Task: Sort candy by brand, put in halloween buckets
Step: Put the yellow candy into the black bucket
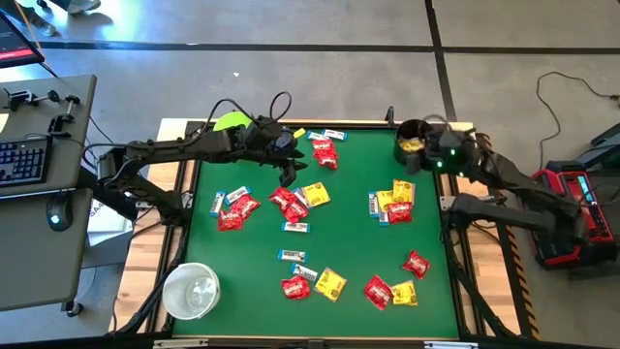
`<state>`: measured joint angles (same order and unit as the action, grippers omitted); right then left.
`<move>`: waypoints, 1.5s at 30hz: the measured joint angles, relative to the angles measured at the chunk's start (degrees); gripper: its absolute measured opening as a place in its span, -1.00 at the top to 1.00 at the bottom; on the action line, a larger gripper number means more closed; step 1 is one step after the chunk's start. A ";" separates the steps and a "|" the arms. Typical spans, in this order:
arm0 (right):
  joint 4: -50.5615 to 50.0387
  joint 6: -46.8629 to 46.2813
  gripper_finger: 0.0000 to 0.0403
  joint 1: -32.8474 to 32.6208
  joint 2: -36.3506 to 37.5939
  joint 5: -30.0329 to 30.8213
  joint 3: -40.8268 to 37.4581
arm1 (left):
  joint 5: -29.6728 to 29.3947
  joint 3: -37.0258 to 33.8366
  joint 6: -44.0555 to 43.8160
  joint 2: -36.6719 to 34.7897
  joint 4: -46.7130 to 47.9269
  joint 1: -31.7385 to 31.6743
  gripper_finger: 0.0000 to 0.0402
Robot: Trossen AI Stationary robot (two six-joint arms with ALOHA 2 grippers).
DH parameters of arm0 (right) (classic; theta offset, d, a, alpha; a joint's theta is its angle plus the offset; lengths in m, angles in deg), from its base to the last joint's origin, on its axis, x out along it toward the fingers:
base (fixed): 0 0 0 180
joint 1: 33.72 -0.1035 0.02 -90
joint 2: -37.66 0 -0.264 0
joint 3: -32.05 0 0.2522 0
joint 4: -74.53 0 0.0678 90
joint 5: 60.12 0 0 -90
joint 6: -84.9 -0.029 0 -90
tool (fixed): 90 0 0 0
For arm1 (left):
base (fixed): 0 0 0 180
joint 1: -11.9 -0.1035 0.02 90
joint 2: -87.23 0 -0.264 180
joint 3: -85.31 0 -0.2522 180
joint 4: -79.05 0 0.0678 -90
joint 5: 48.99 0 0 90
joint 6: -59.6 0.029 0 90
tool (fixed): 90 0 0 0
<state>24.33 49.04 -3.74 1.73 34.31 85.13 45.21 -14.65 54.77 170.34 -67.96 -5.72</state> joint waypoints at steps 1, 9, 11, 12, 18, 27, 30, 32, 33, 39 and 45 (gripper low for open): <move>-0.52 -1.68 1.00 -2.19 0.46 0.80 -0.64 | -0.08 0.00 -0.01 0.01 0.00 0.07 0.20; -5.68 -18.22 0.98 -17.91 -1.96 13.71 -2.33 | -0.01 -3.35 -2.70 0.02 -5.19 1.22 0.20; -7.86 -21.49 0.92 -20.39 -3.67 14.58 -2.35 | 0.21 -5.46 -4.64 0.02 -8.62 1.94 0.20; -8.80 -22.57 0.88 -21.34 -4.70 14.69 -2.35 | 0.35 -6.53 -5.53 0.02 -10.25 2.37 0.20; -15.18 -28.68 0.43 -23.76 -13.68 14.60 -2.35 | -0.15 -10.43 -9.27 0.02 -14.77 4.91 0.20; -15.01 -31.65 0.02 -19.67 -28.79 16.73 -2.38 | -0.95 -11.28 -9.61 0.07 -14.45 6.94 0.20; -12.34 -31.19 0.01 -17.67 -33.09 17.94 -2.38 | -0.95 -11.28 -9.97 0.07 -14.45 6.96 0.20; -9.50 -30.18 0.01 -16.48 -35.77 18.72 -2.38 | -0.97 -11.28 -9.98 0.07 -14.43 6.96 0.20; -8.09 -29.83 0.01 -15.87 -37.13 19.05 -2.38 | -1.00 -11.28 -10.01 0.07 -14.42 6.96 0.20; -3.13 -28.70 0.01 -13.01 -44.69 18.20 -2.38 | -1.06 -11.28 -10.05 0.07 -14.41 6.96 0.20; -2.53 -28.32 0.06 -12.75 -49.22 18.15 -2.12 | -1.05 -11.28 -10.05 0.07 -14.36 6.94 0.20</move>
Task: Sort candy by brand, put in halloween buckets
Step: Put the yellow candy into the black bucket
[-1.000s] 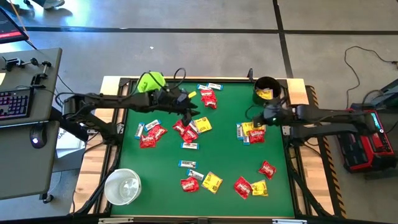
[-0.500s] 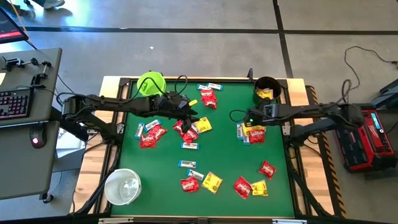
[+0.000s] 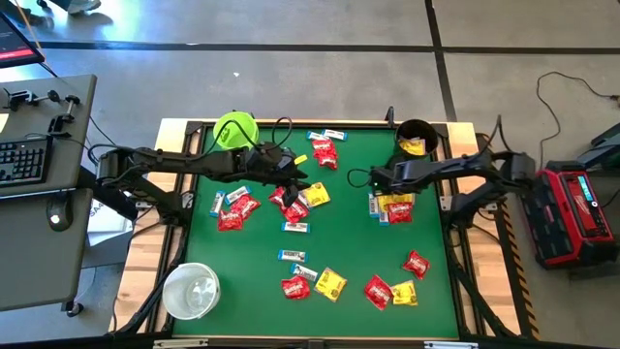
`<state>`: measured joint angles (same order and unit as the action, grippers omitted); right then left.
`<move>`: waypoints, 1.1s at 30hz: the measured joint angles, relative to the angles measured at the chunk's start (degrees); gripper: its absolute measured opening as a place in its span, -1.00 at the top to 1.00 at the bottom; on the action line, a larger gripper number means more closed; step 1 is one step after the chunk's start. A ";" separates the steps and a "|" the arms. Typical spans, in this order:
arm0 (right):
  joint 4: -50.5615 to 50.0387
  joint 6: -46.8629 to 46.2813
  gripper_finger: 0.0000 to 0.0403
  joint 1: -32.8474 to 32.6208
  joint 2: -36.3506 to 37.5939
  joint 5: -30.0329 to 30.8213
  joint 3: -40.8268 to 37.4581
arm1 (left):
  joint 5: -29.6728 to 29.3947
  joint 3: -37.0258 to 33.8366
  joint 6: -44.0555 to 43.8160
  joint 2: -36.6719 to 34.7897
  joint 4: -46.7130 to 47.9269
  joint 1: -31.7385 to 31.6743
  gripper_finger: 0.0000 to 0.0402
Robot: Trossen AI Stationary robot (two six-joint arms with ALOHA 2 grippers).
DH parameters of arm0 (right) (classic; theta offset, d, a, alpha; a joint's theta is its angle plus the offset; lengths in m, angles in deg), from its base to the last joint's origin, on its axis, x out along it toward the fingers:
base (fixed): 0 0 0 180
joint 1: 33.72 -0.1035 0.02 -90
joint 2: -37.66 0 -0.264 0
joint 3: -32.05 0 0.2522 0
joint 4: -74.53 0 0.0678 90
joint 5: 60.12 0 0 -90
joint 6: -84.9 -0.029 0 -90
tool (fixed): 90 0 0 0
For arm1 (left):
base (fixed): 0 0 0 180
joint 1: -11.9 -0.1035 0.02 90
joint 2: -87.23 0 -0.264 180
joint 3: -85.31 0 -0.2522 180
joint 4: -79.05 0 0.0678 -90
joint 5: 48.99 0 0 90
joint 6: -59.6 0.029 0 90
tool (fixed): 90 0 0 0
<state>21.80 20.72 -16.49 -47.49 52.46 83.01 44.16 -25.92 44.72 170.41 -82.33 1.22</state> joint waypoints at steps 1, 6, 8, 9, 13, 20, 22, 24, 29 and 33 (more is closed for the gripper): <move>0.01 -0.03 0.10 -0.02 -0.35 0.04 0.05 | 0.01 0.00 -0.02 0.00 0.00 0.00 0.20; 0.33 0.16 0.46 -0.04 -0.64 0.14 0.00 | 0.01 0.00 0.00 0.00 0.04 0.00 0.20; 0.62 0.90 0.66 -0.04 -0.70 0.02 0.00 | 0.03 0.00 -0.02 0.00 0.06 0.00 0.20; 0.77 1.21 0.76 -0.02 -0.72 -0.09 -0.02 | 0.01 0.00 -0.02 0.00 0.04 0.00 0.20; 1.63 3.69 0.95 -0.02 -0.21 -1.07 0.01 | 0.02 0.02 0.00 0.00 0.09 0.00 0.20; 1.49 7.56 0.99 0.02 3.87 -2.77 2.87 | 0.01 0.02 0.00 0.00 0.09 0.00 0.20; 1.26 8.60 1.00 0.00 5.53 -3.18 3.78 | -0.17 0.04 0.03 0.00 0.09 0.00 0.20; 1.41 9.12 1.00 -0.02 7.22 -3.74 4.91 | -0.77 0.04 0.03 0.00 0.09 0.00 0.20; 1.86 10.92 1.00 -0.59 11.62 -4.37 7.63 | -0.93 0.04 0.03 -0.04 0.07 -0.02 0.20; 3.47 12.98 1.00 -1.16 14.72 -5.39 9.97 | -0.95 0.06 0.05 -0.04 0.06 -0.02 0.20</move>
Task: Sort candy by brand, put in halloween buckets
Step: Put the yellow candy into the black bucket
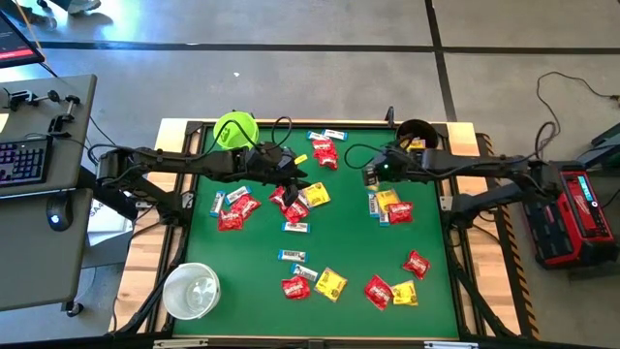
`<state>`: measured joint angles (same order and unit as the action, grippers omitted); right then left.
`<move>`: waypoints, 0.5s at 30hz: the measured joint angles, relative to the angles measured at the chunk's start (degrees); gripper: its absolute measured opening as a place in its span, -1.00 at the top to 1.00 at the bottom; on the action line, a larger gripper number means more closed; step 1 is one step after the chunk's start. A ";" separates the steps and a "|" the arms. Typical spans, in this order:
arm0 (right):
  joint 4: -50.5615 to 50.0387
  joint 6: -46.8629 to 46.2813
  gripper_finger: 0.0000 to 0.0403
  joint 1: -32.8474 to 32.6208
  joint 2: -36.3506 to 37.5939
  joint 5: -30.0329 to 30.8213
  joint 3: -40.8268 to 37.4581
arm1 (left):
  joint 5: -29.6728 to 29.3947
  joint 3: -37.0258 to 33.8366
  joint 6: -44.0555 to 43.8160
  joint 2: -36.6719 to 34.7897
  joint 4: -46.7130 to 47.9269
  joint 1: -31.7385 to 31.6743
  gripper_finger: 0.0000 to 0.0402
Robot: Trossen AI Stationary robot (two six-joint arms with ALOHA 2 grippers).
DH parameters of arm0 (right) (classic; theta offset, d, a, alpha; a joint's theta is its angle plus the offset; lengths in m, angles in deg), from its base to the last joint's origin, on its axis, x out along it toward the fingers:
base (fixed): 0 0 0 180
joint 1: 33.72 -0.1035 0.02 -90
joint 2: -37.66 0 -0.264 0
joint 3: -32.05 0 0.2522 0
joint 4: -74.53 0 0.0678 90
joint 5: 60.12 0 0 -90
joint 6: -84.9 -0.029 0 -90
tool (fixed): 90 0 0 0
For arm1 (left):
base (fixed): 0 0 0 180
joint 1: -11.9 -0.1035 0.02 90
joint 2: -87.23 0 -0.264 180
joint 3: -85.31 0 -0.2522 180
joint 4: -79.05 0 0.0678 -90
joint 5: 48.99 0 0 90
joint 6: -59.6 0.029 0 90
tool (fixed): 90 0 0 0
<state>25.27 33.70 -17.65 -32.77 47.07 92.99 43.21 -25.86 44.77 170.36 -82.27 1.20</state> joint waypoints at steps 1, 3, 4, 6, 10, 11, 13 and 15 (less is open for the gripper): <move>0.17 0.25 1.00 0.00 0.68 -0.11 0.47 | -0.01 0.00 0.08 0.00 -0.01 -0.03 0.20; 0.15 0.30 1.00 0.00 1.87 0.16 1.52 | -0.07 0.00 0.39 0.00 -0.01 -0.04 0.20; 0.19 0.57 1.00 0.02 2.46 0.55 1.98 | -0.09 0.00 0.39 0.00 -0.01 -0.04 0.20; -0.04 0.72 1.00 0.02 3.44 1.56 2.90 | -0.13 0.00 0.39 0.00 0.01 -0.04 0.20; -3.39 0.79 1.00 0.49 5.55 5.73 5.32 | -0.13 0.00 0.21 0.00 0.01 -0.04 0.20; -5.16 0.81 1.00 0.90 6.00 6.82 6.16 | -0.13 0.00 0.08 0.00 0.00 -0.04 0.20; -9.11 1.23 1.00 2.09 6.68 8.78 8.09 | -0.13 0.00 0.08 0.00 0.05 -0.04 0.20; -13.05 2.41 1.00 3.50 7.13 10.83 10.57 | -0.13 0.00 0.06 0.00 0.29 -0.04 0.20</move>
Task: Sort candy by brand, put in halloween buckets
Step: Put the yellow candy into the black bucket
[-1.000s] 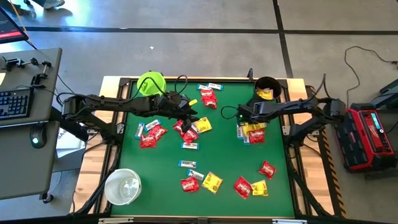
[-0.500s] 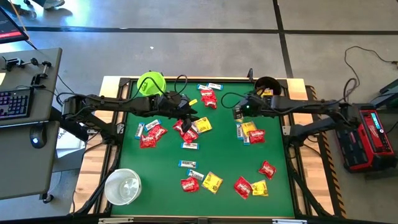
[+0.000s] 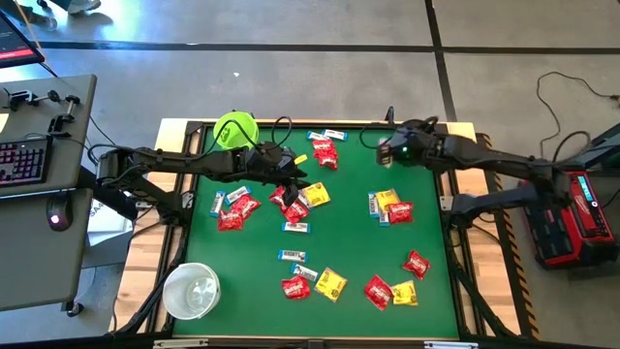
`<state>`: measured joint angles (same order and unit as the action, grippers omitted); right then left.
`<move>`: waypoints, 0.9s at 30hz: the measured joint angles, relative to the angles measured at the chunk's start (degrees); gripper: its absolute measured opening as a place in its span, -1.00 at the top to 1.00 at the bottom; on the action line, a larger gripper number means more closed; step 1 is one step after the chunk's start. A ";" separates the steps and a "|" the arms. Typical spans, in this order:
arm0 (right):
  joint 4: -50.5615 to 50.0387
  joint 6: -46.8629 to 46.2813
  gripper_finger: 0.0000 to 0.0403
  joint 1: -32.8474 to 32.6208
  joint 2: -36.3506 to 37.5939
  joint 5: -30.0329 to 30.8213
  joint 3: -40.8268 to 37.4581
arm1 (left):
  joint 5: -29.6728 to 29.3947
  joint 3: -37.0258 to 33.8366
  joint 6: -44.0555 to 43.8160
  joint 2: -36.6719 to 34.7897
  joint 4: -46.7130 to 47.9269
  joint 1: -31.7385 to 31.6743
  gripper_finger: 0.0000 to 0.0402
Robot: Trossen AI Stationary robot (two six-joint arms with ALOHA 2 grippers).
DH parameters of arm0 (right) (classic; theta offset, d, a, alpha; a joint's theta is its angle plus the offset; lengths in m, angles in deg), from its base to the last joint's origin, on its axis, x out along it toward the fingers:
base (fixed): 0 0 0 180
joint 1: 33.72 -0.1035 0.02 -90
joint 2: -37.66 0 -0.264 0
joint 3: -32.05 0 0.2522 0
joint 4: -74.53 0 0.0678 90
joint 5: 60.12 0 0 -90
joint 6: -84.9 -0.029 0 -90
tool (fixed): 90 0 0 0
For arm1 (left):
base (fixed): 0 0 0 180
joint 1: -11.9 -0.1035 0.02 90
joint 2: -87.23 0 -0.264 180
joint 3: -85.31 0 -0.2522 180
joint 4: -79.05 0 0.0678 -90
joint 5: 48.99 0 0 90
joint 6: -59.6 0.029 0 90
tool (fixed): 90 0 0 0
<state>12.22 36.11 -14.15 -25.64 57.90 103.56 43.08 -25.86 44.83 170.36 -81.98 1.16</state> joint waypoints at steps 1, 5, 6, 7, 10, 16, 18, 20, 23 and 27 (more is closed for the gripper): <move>-2.27 0.58 1.00 0.79 0.06 1.21 1.36 | 0.00 0.00 0.00 0.00 0.00 0.00 0.20; -10.03 4.12 1.00 5.17 0.04 4.90 5.73 | 0.02 0.00 -0.05 0.00 0.02 0.00 0.20; -10.84 5.42 1.00 6.54 0.06 5.07 6.33 | 0.01 0.00 -0.09 0.00 0.02 0.00 0.20; -11.41 6.82 1.00 7.98 0.06 5.19 6.59 | 0.02 0.00 -0.11 0.00 0.02 0.00 0.20; -12.54 11.50 1.00 12.18 -0.19 5.10 6.69 | 0.02 0.00 -0.11 0.00 0.04 0.00 0.20; -12.74 19.08 1.00 19.10 -1.92 6.42 6.69 | 0.02 0.00 -0.15 0.00 0.07 0.00 0.20; -12.77 20.67 1.00 20.97 -2.70 6.51 6.69 | 0.02 0.00 -0.15 0.00 0.07 0.00 0.20; -12.77 22.22 1.00 22.32 -3.78 6.45 6.69 | 0.02 0.00 -0.15 0.00 0.09 0.00 0.20; -12.77 23.84 1.00 23.53 -5.88 6.49 6.69 | 0.02 0.00 -0.14 0.00 0.08 0.00 0.20; -12.07 25.23 1.00 24.83 -9.21 6.49 5.61 | -0.16 0.00 -0.13 0.00 0.09 0.00 0.20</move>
<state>0.14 61.34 10.68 -34.85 64.39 109.17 42.92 -25.86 44.70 170.36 -81.89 1.16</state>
